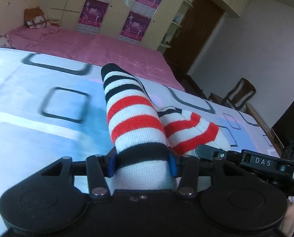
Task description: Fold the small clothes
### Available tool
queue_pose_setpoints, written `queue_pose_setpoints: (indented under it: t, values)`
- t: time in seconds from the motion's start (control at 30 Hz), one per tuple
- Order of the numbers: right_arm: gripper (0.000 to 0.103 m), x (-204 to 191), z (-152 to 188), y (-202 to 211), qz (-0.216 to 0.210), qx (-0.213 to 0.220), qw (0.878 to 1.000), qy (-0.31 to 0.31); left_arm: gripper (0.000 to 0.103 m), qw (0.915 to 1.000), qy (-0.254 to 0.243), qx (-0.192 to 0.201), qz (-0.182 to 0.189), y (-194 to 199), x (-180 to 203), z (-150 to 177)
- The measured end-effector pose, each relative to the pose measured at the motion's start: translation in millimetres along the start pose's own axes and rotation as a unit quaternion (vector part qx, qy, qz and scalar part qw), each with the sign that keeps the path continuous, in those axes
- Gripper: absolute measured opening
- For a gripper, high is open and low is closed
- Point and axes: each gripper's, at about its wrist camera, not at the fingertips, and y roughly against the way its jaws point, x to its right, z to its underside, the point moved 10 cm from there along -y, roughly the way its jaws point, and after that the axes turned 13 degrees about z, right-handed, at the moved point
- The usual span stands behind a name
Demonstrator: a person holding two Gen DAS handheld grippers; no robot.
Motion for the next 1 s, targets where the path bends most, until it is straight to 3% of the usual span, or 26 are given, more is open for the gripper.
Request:
queue_pose_setpoints:
  t: [0.2,0.4,0.53,0.6,0.83,1.0]
  values:
    - [0.035,-76.6,38.4,-50.3,-0.003,-0.005,1.0,-0.012,0.047,0.9997,-0.012,-0.004,-0.02,49.8,-76.4,-14.1]
    - [0.035,-131.3,61.6,-105.9,0.004,-0.018,1.0,0.01,0.047,0.9981,-0.023,-0.004,-0.056,73.6,-137.7,-18.4]
    - [0.035,-133.9,79.9,-139.0,0.031,-0.038,0.999,0.021,0.05,0.9956,-0.036,-0.027,-0.082,69.4,-170.4,-2.9]
    - [0.035,-123.4,86.2,-143.4,0.049,-0.04,0.998,0.023,0.06,0.9956,-0.03,-0.03,-0.084,65.2,-182.7,5.1]
    - [0.041,-106.3,82.9,-133.8,0.073,-0.033,0.996,0.025,0.073,0.9931,-0.059,-0.034,-0.096,66.6,-177.9,-2.1]
    - [0.041,-124.2,76.7,-125.9,0.108,-0.01,0.991,0.081,0.069,0.9921,-0.066,-0.011,-0.106,85.8,-179.2,-6.5]
